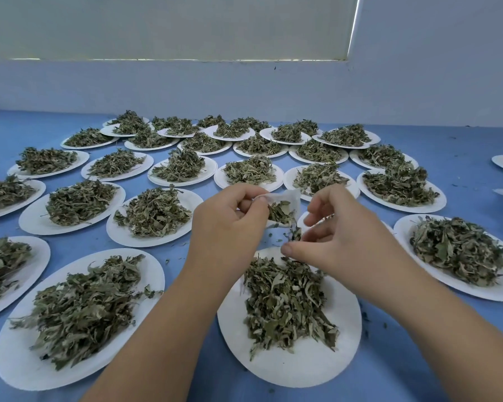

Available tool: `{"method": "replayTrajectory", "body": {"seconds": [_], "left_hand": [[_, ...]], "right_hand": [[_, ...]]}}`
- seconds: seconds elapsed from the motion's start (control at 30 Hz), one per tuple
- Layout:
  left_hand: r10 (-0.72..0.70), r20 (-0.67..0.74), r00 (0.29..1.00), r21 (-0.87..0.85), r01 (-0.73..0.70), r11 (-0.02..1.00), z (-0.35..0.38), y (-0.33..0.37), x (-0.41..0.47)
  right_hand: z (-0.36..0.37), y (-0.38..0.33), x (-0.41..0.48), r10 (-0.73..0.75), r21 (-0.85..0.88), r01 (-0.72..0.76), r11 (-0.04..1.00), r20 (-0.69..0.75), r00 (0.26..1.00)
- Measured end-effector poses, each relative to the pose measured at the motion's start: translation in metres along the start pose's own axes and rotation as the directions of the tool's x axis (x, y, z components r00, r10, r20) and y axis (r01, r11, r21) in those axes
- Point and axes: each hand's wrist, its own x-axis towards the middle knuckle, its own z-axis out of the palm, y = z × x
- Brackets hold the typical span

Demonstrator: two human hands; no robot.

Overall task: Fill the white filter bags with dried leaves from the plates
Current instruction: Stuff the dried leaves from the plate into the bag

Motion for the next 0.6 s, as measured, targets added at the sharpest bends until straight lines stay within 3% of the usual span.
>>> {"method": "replayTrajectory", "body": {"seconds": [0.33,0.5,0.6], "left_hand": [[0.061,0.021,0.998,0.055,-0.062,0.997,0.002,-0.004,-0.001],[0.134,0.065,0.989,0.133,-0.142,0.981,0.004,-0.007,-0.002],[0.142,0.089,0.986,0.134,-0.153,0.979,0.004,-0.007,-0.002]], "right_hand": [[0.001,0.003,0.000,-0.221,0.175,0.255,0.951,-0.192,0.956],[0.008,0.001,0.002,-0.457,-0.237,0.409,0.881,-0.201,0.867],[0.010,0.001,0.004,-0.495,-0.315,0.433,0.844,-0.149,0.856]]}}
